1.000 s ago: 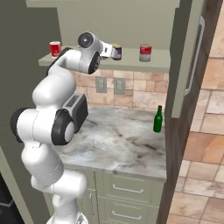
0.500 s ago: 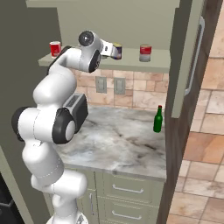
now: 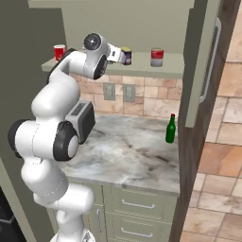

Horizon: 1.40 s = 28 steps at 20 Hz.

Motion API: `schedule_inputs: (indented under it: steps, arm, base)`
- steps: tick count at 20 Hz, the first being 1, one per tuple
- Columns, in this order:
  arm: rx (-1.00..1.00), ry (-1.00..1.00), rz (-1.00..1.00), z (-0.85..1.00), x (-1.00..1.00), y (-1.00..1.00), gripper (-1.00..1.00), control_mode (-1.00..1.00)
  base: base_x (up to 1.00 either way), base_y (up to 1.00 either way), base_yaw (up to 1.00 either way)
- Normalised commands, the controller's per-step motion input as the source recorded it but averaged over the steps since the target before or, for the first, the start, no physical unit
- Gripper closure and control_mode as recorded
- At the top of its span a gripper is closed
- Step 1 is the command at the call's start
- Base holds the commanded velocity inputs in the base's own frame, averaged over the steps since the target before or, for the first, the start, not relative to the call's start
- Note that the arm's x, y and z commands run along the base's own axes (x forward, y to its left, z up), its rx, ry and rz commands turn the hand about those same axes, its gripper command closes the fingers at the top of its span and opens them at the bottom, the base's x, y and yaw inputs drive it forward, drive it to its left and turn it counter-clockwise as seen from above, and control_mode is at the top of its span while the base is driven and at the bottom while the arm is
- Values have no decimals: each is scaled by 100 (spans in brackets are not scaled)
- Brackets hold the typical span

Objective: Stack two cans on top of the other two cans in the cabinet.

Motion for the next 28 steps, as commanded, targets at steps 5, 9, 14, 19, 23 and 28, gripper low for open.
schedule_inputs:
  steps: [5, 9, 14, 19, 23, 28]
  arm:
    - [1, -3, 15, 14, -50, 19, 100, -100]
    - [-2, -16, 30, 24, -45, 23, 100, -100]
    - [0, -15, 23, 25, -27, 26, 100, -100]
    - [0, -5, 12, 26, -5, 24, 100, -100]
    - [0, 0, 7, 29, -3, 22, 100, -100]
    - [0, 0, 5, 25, -3, 31, 100, -100]
  base:
    - [0, 0, 0]
    - [0, 0, 0]
    - [0, 0, 0]
    - [0, 0, 0]
    - [0, 0, 0]
    - [0, 0, 0]
